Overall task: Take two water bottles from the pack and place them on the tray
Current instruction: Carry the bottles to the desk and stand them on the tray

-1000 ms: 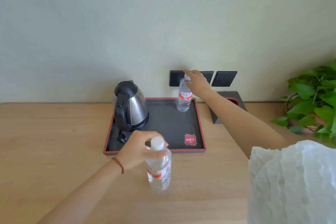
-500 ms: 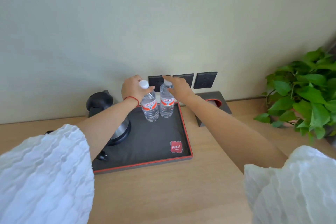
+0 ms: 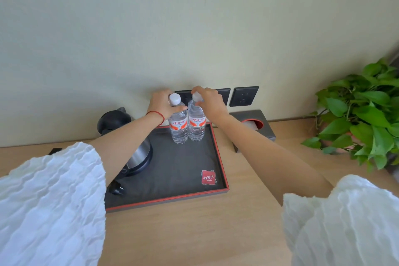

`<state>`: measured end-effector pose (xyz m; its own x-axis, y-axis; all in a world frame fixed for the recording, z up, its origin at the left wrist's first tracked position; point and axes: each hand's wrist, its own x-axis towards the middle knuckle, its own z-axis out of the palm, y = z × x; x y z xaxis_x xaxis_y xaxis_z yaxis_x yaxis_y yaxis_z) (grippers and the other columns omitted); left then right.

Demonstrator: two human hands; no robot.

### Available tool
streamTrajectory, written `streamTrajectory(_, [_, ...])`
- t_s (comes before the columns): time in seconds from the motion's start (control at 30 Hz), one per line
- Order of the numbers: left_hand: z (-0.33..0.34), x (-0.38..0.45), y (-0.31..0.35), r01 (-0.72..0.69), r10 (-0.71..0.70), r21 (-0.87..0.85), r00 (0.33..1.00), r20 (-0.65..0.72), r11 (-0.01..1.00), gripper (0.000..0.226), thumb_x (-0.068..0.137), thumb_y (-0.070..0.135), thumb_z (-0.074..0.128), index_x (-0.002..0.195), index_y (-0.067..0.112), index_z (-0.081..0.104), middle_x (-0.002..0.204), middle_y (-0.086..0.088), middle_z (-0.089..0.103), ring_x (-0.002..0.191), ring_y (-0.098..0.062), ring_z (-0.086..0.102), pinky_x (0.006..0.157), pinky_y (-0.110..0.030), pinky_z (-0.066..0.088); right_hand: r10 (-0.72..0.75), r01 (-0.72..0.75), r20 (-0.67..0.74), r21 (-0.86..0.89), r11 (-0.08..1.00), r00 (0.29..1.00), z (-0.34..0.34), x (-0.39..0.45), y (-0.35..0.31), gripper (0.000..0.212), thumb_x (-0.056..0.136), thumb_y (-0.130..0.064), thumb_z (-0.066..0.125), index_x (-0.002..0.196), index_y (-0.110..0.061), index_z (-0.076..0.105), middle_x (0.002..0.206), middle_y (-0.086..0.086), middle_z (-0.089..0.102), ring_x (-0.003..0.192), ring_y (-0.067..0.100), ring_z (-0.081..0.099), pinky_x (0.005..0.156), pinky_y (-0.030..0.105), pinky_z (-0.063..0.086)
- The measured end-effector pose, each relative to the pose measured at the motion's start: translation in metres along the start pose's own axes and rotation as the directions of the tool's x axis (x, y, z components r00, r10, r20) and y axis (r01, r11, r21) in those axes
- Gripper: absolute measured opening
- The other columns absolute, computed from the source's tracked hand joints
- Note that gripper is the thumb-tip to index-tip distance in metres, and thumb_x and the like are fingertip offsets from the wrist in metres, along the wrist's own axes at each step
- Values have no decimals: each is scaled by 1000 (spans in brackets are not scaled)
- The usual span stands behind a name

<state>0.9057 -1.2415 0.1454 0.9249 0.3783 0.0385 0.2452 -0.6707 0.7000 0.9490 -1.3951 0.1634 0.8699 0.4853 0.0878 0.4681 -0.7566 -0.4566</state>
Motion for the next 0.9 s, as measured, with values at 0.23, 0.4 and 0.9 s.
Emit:
streamTrajectory(0.23, [0,4,3,-67,67,14,998,3,998,34,66,24,83,86,1,68,88,-22,71,73,-27,53,66,-33,43,-54,55,19,-79,995,998,2,0,3,37,87,2,51,120,-15,52,104,20,61,90,39,57,69,36,43])
streamTrajectory(0.4, [1,6,3,-94,93,19,995,24,995,29,69,23,81,82,3,67,86,-21,70,71,-25,50,63,-30,38,-26,27,14,-76,997,1000,3,2,5,35,88,0,49,121,-14,51,105,22,59,92,41,56,74,43,49])
streamTrajectory(0.9, [8,-4,-3,-95,95,2,995,-16,996,42,70,26,80,101,2,64,102,-20,70,94,-36,63,77,-39,49,-29,34,45,-109,993,999,-3,3,0,34,91,-7,55,123,-13,49,109,24,59,94,41,58,78,45,51])
